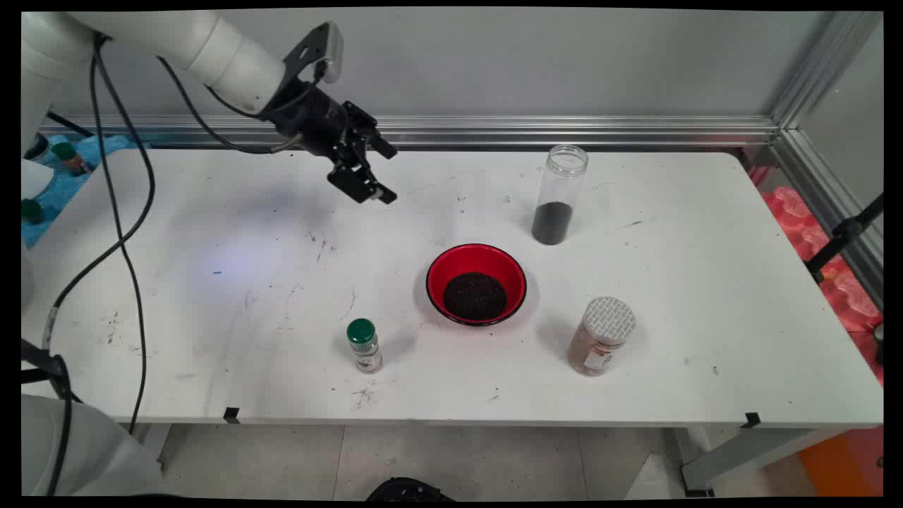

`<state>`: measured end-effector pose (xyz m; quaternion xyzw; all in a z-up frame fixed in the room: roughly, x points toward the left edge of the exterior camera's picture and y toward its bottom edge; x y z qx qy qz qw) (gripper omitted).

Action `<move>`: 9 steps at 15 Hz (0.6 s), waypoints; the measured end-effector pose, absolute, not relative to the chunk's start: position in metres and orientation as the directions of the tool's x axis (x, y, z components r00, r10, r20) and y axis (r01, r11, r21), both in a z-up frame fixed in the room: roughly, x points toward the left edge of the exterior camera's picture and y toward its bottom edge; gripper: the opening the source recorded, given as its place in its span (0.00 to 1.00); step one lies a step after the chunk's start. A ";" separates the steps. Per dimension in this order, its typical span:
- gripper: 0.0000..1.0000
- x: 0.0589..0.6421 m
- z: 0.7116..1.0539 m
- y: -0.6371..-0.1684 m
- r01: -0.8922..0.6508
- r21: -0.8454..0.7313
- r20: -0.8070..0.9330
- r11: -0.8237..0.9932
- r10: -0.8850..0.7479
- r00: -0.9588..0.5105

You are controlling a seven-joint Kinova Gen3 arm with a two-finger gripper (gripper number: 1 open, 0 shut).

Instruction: Pick up the black seasoning powder from the table

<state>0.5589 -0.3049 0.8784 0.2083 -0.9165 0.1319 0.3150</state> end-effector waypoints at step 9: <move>1.00 0.528 0.863 -0.332 -0.468 -0.102 0.654 0.878 -0.295 -0.696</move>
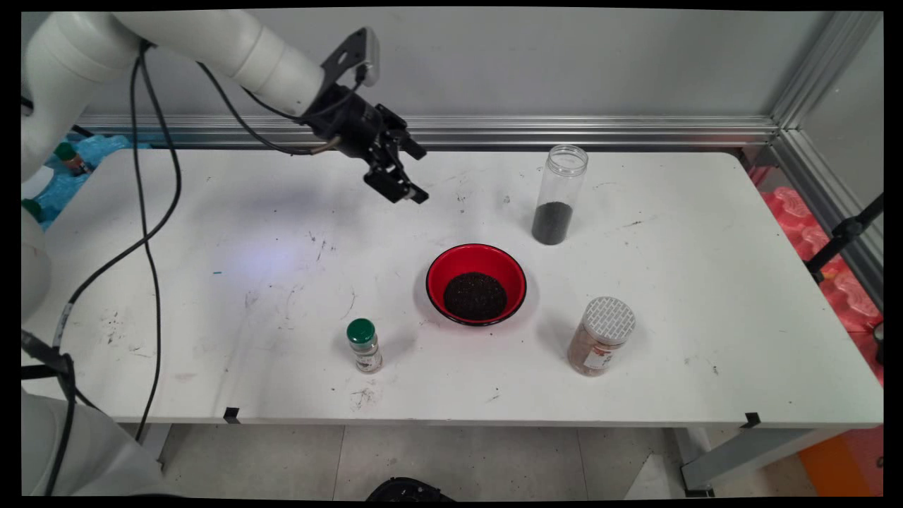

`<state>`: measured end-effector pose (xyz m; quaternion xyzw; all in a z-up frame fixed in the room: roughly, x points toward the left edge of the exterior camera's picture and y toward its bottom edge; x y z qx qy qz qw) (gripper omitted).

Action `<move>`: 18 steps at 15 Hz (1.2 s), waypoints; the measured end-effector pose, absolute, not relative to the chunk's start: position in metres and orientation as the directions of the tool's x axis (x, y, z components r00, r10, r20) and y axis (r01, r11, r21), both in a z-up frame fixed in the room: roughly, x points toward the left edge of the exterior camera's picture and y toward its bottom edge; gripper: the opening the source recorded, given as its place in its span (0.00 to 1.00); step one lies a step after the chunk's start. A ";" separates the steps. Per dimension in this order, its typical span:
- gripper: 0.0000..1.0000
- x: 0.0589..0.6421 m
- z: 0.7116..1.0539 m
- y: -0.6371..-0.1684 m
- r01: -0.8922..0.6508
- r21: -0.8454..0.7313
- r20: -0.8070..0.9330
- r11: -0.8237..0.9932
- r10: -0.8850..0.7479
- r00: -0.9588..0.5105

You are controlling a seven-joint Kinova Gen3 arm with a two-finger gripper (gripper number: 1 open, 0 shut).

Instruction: Pick up the black seasoning powder from the table

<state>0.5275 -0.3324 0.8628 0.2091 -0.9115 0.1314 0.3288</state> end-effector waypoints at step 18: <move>1.00 0.461 0.810 -0.406 -0.472 -0.080 0.691 0.878 -0.293 -0.661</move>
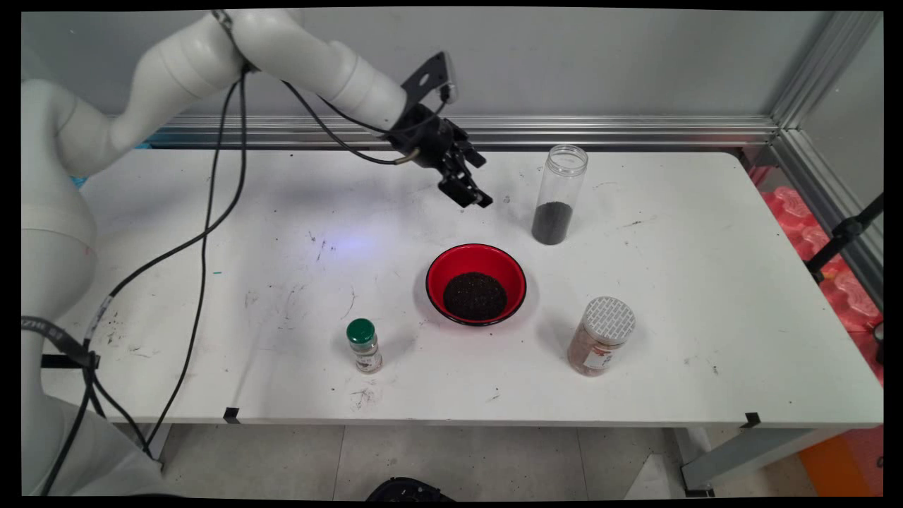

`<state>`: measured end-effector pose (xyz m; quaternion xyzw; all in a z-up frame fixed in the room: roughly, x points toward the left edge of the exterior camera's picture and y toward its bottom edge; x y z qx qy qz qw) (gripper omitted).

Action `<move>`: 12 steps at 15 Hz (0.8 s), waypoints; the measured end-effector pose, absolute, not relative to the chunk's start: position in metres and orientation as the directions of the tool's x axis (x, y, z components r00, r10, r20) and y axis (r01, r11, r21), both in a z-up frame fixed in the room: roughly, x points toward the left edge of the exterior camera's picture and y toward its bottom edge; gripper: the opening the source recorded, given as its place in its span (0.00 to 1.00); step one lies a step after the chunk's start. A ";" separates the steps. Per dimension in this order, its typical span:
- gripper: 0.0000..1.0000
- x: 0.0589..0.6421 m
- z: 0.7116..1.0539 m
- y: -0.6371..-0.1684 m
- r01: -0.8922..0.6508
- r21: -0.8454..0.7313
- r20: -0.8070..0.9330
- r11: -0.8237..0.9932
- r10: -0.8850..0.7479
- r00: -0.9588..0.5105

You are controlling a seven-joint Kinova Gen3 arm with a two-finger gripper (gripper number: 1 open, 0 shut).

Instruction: Pick up the black seasoning powder from the table

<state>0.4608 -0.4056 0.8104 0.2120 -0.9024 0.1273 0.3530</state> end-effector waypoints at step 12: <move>1.00 0.418 0.773 -0.444 -0.462 -0.037 0.714 0.886 -0.300 -0.633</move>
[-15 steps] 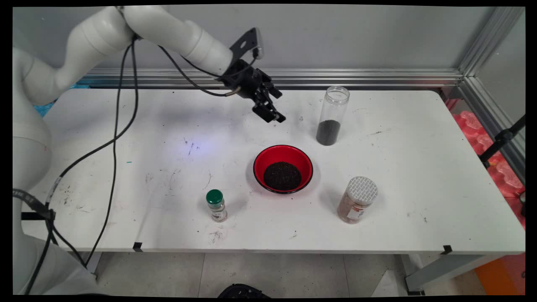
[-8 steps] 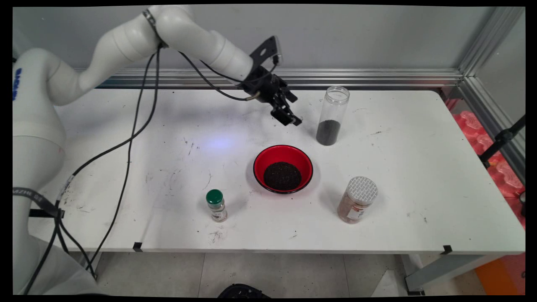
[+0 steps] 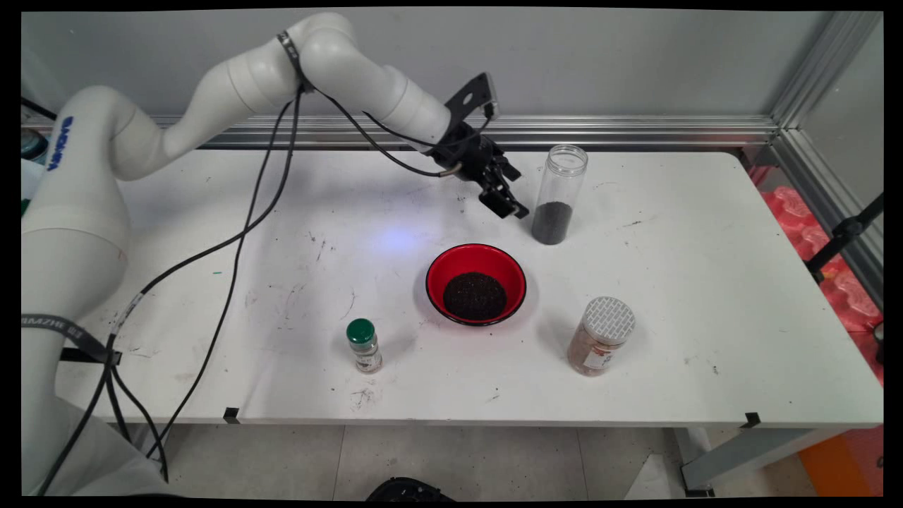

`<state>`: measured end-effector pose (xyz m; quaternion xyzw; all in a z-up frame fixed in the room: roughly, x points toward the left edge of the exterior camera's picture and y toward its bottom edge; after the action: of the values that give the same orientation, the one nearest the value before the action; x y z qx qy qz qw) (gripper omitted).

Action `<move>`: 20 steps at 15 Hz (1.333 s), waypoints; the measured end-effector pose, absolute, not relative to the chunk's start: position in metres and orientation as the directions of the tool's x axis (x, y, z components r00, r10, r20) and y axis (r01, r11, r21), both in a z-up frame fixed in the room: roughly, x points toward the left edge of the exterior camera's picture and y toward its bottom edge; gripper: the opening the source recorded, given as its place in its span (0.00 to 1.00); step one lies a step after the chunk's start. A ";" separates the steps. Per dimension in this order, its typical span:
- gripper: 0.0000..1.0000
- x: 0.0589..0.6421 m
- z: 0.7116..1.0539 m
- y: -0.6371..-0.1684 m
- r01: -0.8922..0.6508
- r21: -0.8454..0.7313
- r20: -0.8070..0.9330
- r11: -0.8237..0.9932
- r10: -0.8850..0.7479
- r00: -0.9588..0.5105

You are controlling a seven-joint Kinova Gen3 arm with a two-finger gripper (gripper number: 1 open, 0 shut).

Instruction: Pick up the black seasoning powder from the table

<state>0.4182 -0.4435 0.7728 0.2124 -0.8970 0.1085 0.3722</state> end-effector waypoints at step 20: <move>1.00 0.377 0.732 -0.470 -0.523 0.050 0.741 0.851 -0.382 -0.552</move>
<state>0.3770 -0.4698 0.7319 0.2580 -0.8764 0.0886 0.3970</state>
